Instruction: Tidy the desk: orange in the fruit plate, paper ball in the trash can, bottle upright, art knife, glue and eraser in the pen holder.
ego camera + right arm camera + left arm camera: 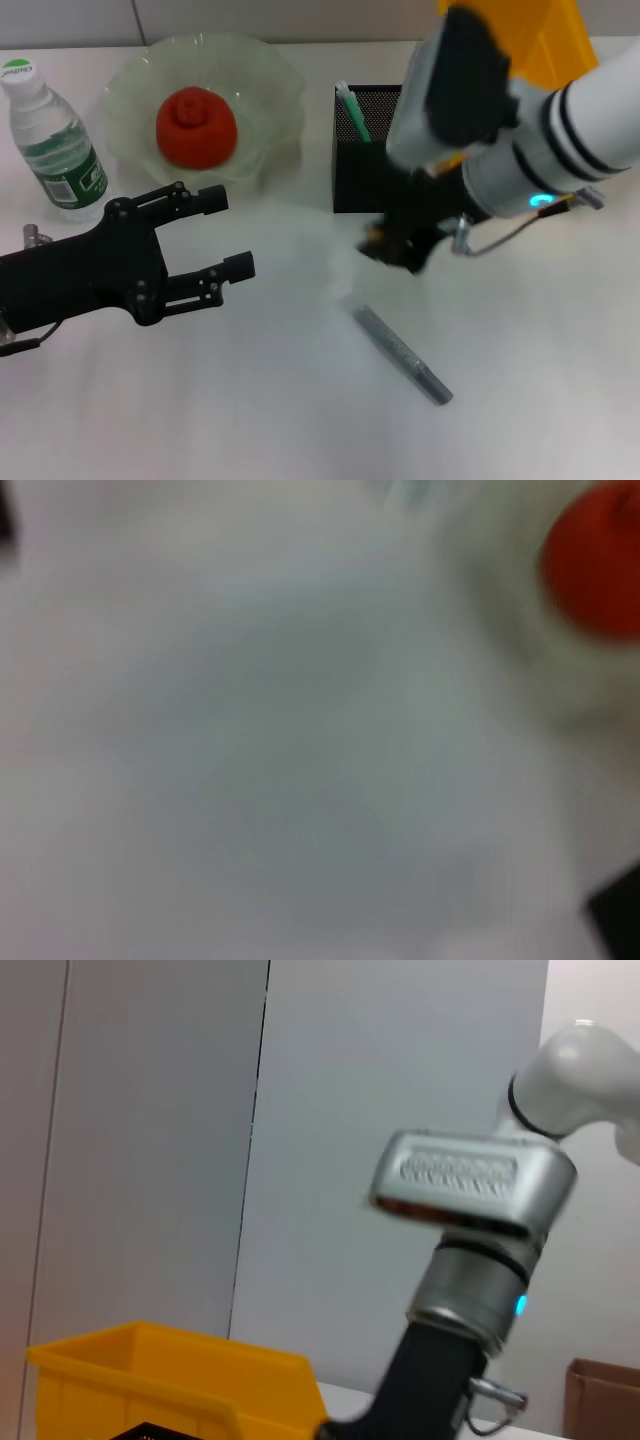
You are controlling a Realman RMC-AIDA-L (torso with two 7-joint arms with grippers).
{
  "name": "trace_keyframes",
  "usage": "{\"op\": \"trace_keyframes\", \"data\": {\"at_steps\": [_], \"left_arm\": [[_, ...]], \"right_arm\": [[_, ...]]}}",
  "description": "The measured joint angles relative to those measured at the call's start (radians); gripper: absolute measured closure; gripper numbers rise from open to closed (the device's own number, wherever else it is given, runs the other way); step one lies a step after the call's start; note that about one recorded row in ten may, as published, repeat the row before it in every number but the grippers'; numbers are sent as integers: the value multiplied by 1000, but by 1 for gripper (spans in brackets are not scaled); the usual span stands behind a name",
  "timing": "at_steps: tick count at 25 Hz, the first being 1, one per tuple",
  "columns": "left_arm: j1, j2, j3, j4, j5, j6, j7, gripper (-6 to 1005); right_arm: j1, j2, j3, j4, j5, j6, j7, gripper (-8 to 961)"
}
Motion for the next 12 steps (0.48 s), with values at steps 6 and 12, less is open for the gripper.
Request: {"op": "trace_keyframes", "data": {"at_steps": [6, 12], "left_arm": [[0, -3, 0, -1, 0, 0, 2, 212], [-6, -8, 0, -19, 0, -2, 34, 212]], "right_arm": [[-114, 1, 47, 60, 254, 263, -135, 810], [-166, 5, 34, 293, 754, 467, -546, 809]]}}
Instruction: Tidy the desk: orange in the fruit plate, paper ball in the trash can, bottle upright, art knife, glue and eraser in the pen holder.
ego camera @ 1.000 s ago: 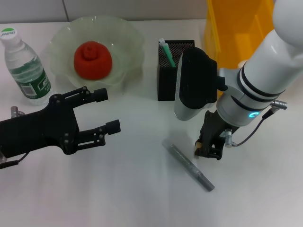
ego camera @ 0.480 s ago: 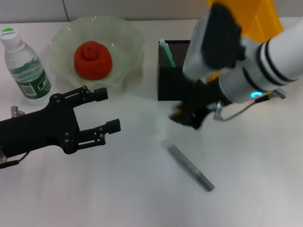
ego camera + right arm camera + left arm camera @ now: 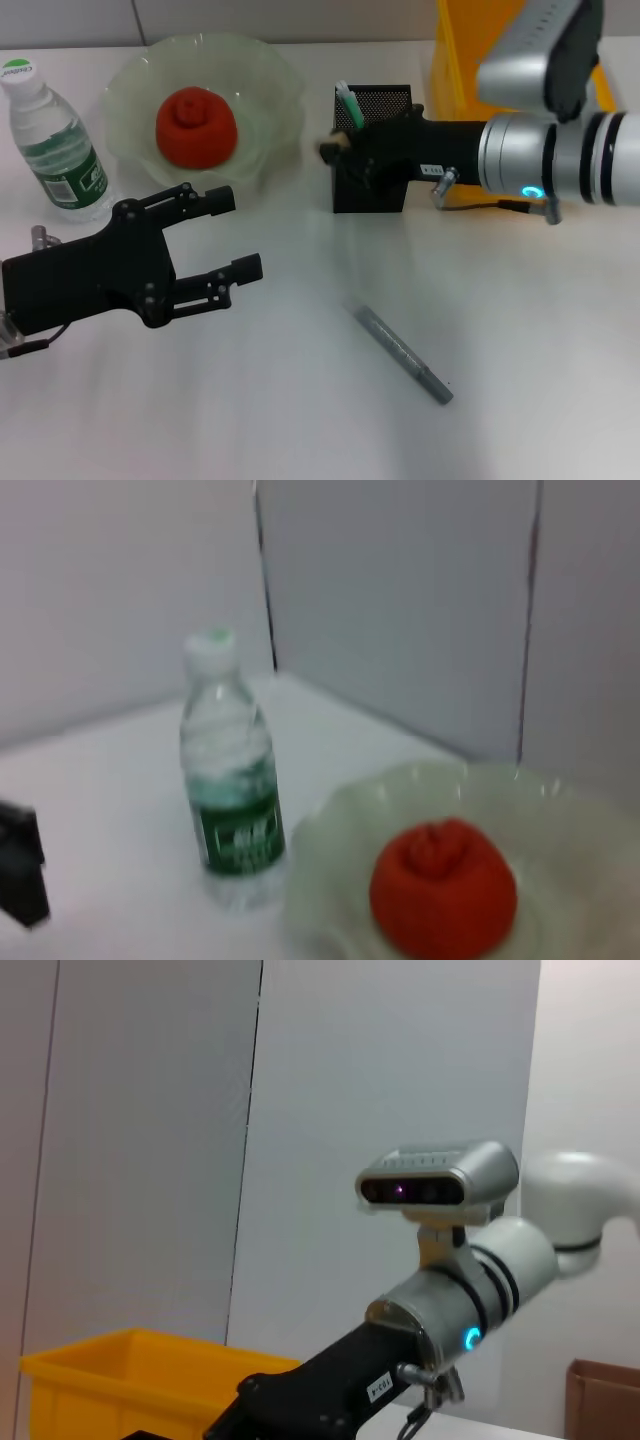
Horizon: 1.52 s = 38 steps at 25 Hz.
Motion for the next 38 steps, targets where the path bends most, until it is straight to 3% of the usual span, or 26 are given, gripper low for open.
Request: {"op": "trace_keyframes", "data": {"at_steps": [1, 6, 10, 15, 22, 38], "left_arm": [[-2, 0, 0, -4, 0, 0, 4, 212], [-4, 0, 0, -5, 0, -1, 5, 212], [-4, -2, 0, -7, -2, -2, 5, 212], [-4, -3, 0, -8, -2, -4, 6, 212], [-8, -5, 1, -8, -2, -5, 6, 212], [-11, -5, 3, -8, -1, 1, 6, 212]], "right_arm": [[0, 0, 0, 0, 0, 0, 0, 808], [-35, -3, 24, 159, 412, -38, -385, 807], [-48, -3, 61, 215, 508, -79, -496, 805], [-50, -1, 158, 406, 698, -215, -733, 804], [-42, 0, 221, 529, 762, -316, -924, 801], [45, -4, 207, 597, 760, -301, -919, 796]]}}
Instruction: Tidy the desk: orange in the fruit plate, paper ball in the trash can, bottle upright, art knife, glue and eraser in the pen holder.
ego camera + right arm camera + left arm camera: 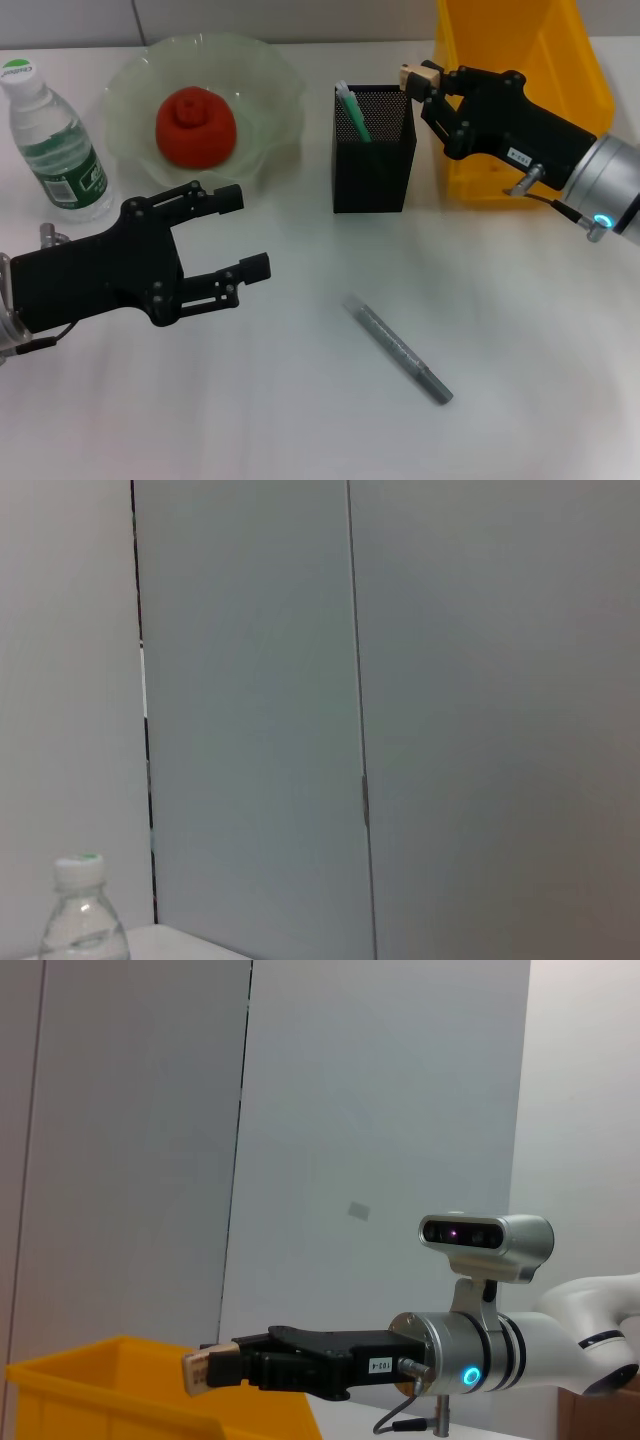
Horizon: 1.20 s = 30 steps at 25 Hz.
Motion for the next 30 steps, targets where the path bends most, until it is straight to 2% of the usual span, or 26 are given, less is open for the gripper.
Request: {"op": "trace_keyframes", "data": {"at_steps": [4, 22, 30], "left_arm": [[1, 0, 0, 0, 0, 0, 0, 212], [-2, 0, -3, 0, 0, -3, 0, 212], [-5, 0, -3, 0, 0, -6, 0, 212]], "right_arm": [[24, 3, -8, 8, -1, 62, 0, 795], [66, 0, -41, 36, -2, 86, -9, 789], [67, 0, -44, 35, -2, 89, -10, 737]]}}
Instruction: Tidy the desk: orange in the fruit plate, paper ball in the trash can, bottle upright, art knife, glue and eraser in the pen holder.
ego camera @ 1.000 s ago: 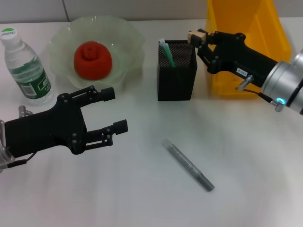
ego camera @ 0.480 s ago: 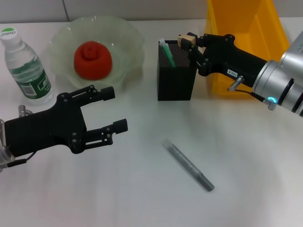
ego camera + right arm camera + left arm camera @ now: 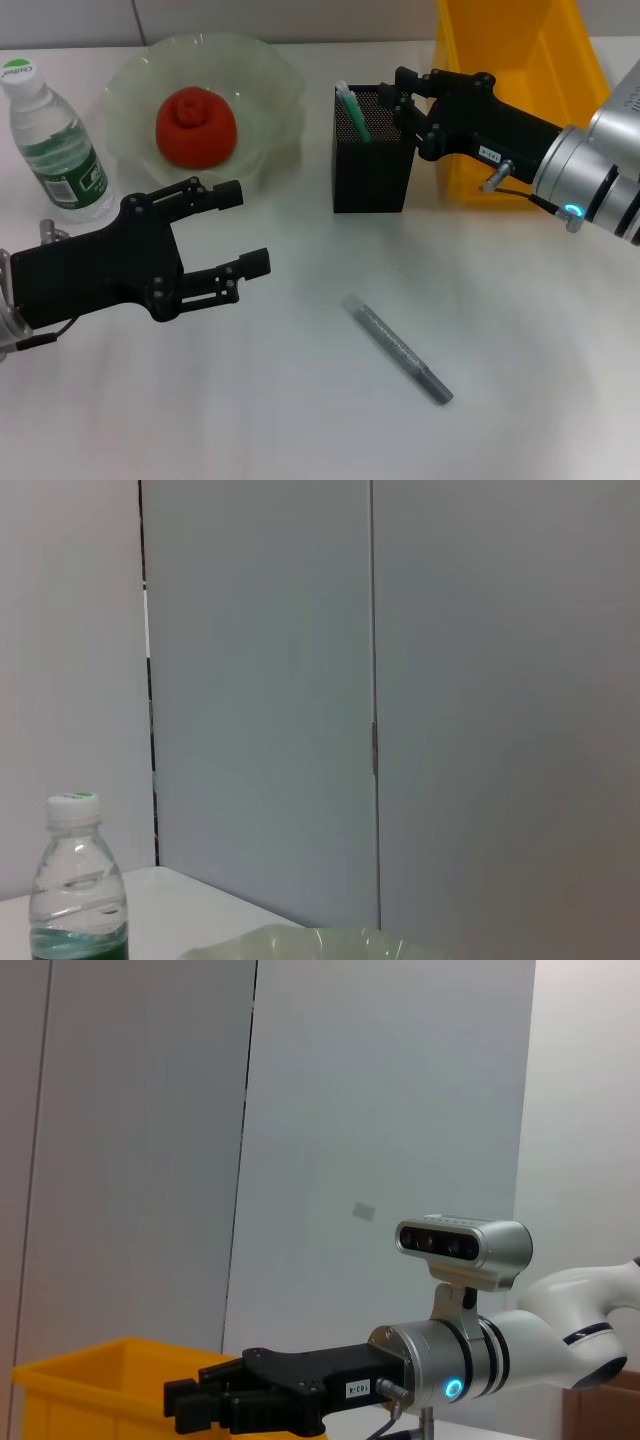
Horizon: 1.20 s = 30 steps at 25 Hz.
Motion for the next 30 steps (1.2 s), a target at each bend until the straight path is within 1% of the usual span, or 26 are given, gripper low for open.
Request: {"op": "trace_keyframes", "data": {"at_steps": [3, 9, 14, 18, 21, 22, 23, 26, 27, 28, 30], "left_arm": [[0, 0, 0, 0, 0, 0, 0, 212], [0, 0, 0, 0, -1, 0, 0, 212], [0, 2, 0, 0, -5, 0, 0, 212], [0, 3, -1, 3, -5, 0, 0, 212], [0, 3, -2, 6, -6, 0, 0, 212], [-1, 3, -2, 7, -7, 0, 0, 212], [-1, 3, -2, 7, -7, 0, 0, 212], [-1, 3, -2, 9, -8, 3, 0, 212], [-2, 3, -4, 9, -8, 3, 0, 212], [-2, 3, -5, 9, -8, 3, 0, 212], [-2, 3, -7, 9, -8, 4, 0, 212]], "right_arm": [[0, 0, 0, -1, 0, 0, 0, 717], [-9, 0, 3, -18, -1, -18, -1, 713], [-39, -1, 4, -28, -1, -124, 6, 710], [-60, -3, -21, -37, -8, -203, 9, 708], [-70, -4, -46, -59, -67, -238, 19, 706], [-77, -4, -45, -82, -114, -238, 48, 706], [-77, -4, -45, -82, -114, -238, 48, 705], [-96, -5, -32, -147, -188, -236, 175, 703], [-114, -9, 6, -229, -273, -240, 321, 703], [-114, -9, 6, -229, -273, -240, 321, 702], [-131, -12, 73, -342, -410, -256, 506, 701]]}}
